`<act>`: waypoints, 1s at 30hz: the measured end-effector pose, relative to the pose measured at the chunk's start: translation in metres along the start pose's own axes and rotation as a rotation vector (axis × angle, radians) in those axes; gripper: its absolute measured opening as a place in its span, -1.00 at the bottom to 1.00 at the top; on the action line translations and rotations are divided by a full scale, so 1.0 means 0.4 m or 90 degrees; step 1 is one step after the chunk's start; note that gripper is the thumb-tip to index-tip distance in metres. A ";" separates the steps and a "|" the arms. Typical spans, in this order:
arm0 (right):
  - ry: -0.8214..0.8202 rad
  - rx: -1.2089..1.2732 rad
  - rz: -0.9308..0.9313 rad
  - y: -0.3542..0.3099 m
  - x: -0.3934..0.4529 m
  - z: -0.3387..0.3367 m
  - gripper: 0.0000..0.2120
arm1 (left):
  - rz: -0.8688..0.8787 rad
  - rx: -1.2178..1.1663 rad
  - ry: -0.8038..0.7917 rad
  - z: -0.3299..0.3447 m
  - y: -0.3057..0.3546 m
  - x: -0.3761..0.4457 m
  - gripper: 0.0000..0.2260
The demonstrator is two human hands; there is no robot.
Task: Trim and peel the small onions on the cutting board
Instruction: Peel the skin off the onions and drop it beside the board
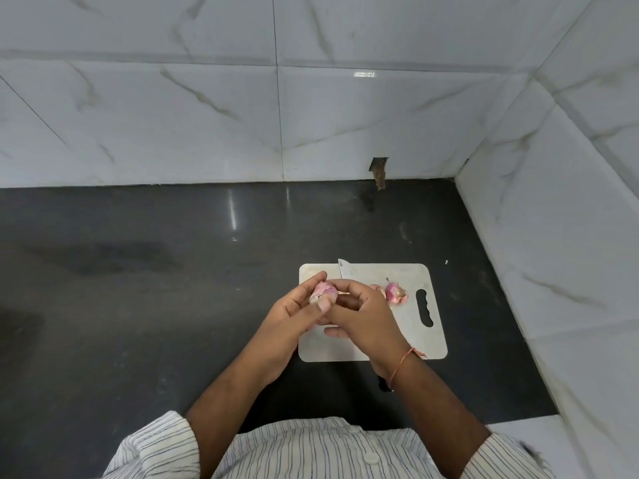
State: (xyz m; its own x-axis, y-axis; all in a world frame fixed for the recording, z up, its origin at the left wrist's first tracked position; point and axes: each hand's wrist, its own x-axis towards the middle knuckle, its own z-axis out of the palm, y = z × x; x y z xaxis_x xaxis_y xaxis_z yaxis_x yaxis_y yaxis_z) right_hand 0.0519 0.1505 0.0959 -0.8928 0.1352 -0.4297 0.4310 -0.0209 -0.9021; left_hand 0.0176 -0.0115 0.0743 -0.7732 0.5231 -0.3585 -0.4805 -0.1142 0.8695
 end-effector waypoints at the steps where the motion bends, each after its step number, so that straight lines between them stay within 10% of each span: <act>1: 0.027 -0.075 -0.036 0.004 0.007 -0.006 -0.67 | 0.009 0.040 0.006 0.003 -0.001 -0.002 -0.44; 8: 0.132 -0.398 -0.229 -0.015 0.010 -0.043 -0.60 | 0.086 0.146 0.140 0.008 0.005 -0.012 -0.46; 30: 0.008 -0.504 -0.342 -0.066 -0.013 -0.073 -0.49 | 0.261 0.475 0.085 0.008 0.015 -0.019 -0.71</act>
State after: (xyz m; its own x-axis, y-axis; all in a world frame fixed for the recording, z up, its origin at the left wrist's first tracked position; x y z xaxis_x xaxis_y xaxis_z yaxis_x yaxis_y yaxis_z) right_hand 0.0491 0.1792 0.1233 -0.9976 -0.0578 0.0392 -0.0688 0.7220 -0.6885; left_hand 0.0218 -0.0133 0.0833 -0.8909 0.4527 0.0363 0.2088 0.3374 0.9179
